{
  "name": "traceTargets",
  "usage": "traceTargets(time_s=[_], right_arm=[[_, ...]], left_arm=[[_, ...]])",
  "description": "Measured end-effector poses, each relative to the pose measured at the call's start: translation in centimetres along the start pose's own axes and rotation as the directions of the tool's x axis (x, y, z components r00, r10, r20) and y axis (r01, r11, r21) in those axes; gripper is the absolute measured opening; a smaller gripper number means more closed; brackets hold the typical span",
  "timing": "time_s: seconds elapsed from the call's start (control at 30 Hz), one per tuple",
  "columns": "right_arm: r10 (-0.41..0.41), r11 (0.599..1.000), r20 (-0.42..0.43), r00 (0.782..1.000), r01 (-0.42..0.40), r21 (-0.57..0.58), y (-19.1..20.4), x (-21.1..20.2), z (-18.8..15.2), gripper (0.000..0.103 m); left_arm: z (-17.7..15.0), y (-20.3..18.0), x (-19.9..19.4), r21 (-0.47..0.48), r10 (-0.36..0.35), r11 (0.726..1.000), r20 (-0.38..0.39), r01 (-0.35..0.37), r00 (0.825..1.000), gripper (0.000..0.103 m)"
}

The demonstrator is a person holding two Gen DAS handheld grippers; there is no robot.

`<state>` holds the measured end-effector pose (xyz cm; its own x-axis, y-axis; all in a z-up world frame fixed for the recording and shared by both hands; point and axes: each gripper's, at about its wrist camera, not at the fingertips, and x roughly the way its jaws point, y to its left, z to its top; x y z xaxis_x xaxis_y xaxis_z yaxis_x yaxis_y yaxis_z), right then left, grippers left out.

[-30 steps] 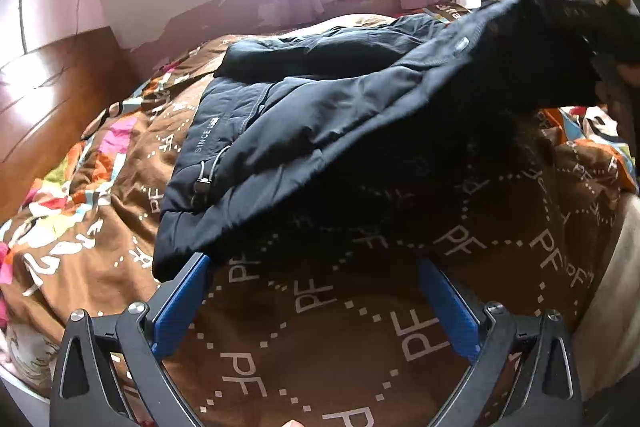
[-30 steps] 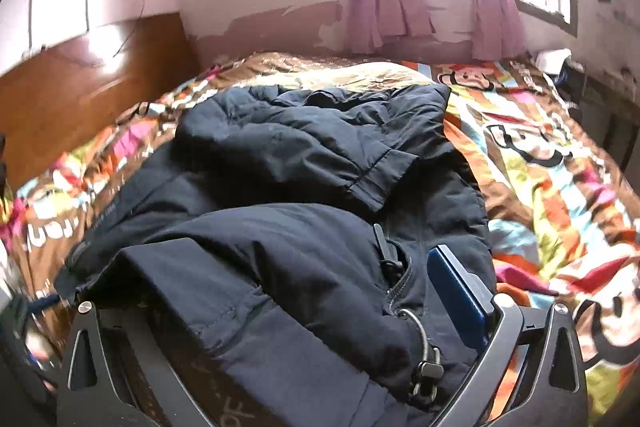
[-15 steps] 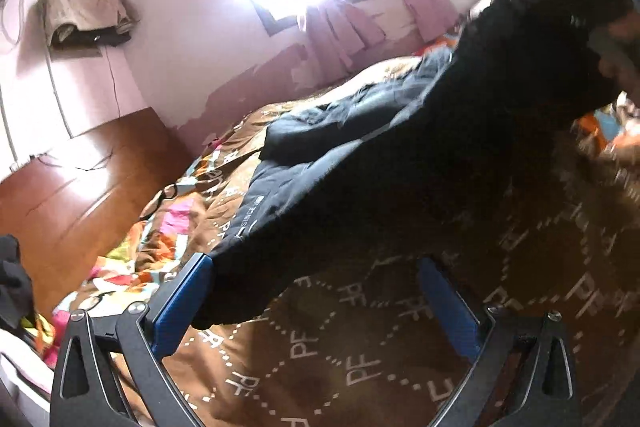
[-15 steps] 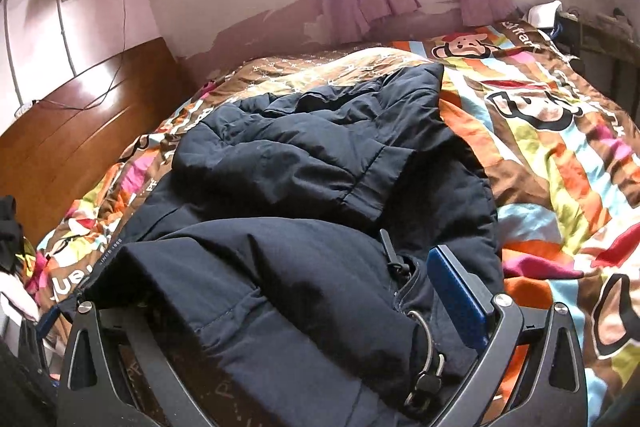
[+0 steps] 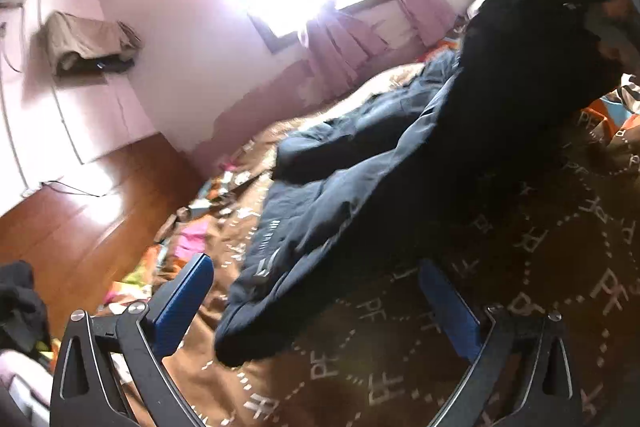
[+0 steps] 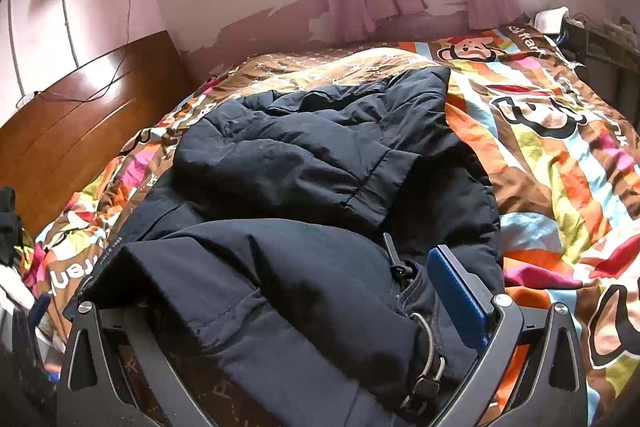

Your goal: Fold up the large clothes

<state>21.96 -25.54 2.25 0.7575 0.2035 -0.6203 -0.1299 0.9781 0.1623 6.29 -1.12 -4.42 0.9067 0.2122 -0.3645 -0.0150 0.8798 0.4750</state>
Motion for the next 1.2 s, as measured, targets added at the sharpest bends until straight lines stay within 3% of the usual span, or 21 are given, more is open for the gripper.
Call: traceTargets(time_s=[0.13,0.23,0.4,0.47,0.57,0.7,0.8,0.87,0.93,1.0,1.13,1.2], right_arm=[[-0.014,0.999,0.017,1.000,0.015,-0.052,0.3,-0.7,-1.8,0.101],[-0.041,0.994,0.019,0.999,0.043,-0.103,0.7,-1.4,-3.6,0.101],[-0.101,0.975,-0.020,0.995,0.095,-0.201,1.4,-2.0,-7.9,0.101],[-0.107,0.971,-0.064,0.992,0.091,-0.222,1.3,-1.8,-9.6,0.101],[-0.124,0.967,-0.114,0.986,0.094,-0.236,1.1,-1.5,-11.4,0.101],[-0.287,0.912,-0.067,0.955,0.252,-0.322,2.2,-1.1,-12.1,0.101],[-0.419,0.829,0.059,0.906,0.409,-0.381,3.6,-1.5,-12.1,0.101],[-0.440,0.801,0.128,0.889,0.453,-0.391,4.3,-2.2,-11.9,0.094],[-0.433,0.796,0.162,0.887,0.460,-0.394,4.6,-2.8,-11.6,0.075],[-0.401,0.806,0.161,0.902,0.431,-0.405,4.9,-3.0,-11.4,0.047],[-0.351,0.841,0.126,0.928,0.372,-0.393,5.4,-3.2,-11.2,0.021],[-0.345,0.851,0.140,0.928,0.372,-0.371,5.4,-3.6,-10.8,0.017]], left_arm=[[0.1,1.2,3.2,-0.049,-0.026,0.999,-0.097,0.021,0.995,0.094],[0.3,1.7,3.6,-0.020,-0.019,1.000,-0.096,0.017,0.995,0.085],[0.7,0.5,3.0,0.089,-0.043,0.995,-0.078,0.050,0.996,0.043],[0.9,0.8,3.0,0.074,-0.096,0.992,-0.088,0.102,0.991,0.033],[1.4,1.4,3.4,0.024,-0.137,0.990,-0.109,0.140,0.985,0.026],[2.3,2.0,3.5,-0.031,-0.148,0.989,-0.104,0.146,0.983,0.021],[2.6,1.9,3.2,-0.070,-0.131,0.990,-0.093,0.124,0.987,0.020],[2.5,1.9,2.9,-0.087,-0.121,0.990,-0.091,0.113,0.989,0.020],[2.3,1.8,2.5,-0.097,-0.123,0.989,-0.087,0.115,0.989,0.019],[1.9,1.7,2.3,-0.114,-0.130,0.986,-0.093,0.119,0.987,0.017],[1.7,2.3,2.1,-0.173,-0.169,0.974,-0.104,0.149,0.980,0.012],[1.9,2.9,1.5,-0.214,-0.188,0.962,-0.079,0.167,0.979,0.010]])
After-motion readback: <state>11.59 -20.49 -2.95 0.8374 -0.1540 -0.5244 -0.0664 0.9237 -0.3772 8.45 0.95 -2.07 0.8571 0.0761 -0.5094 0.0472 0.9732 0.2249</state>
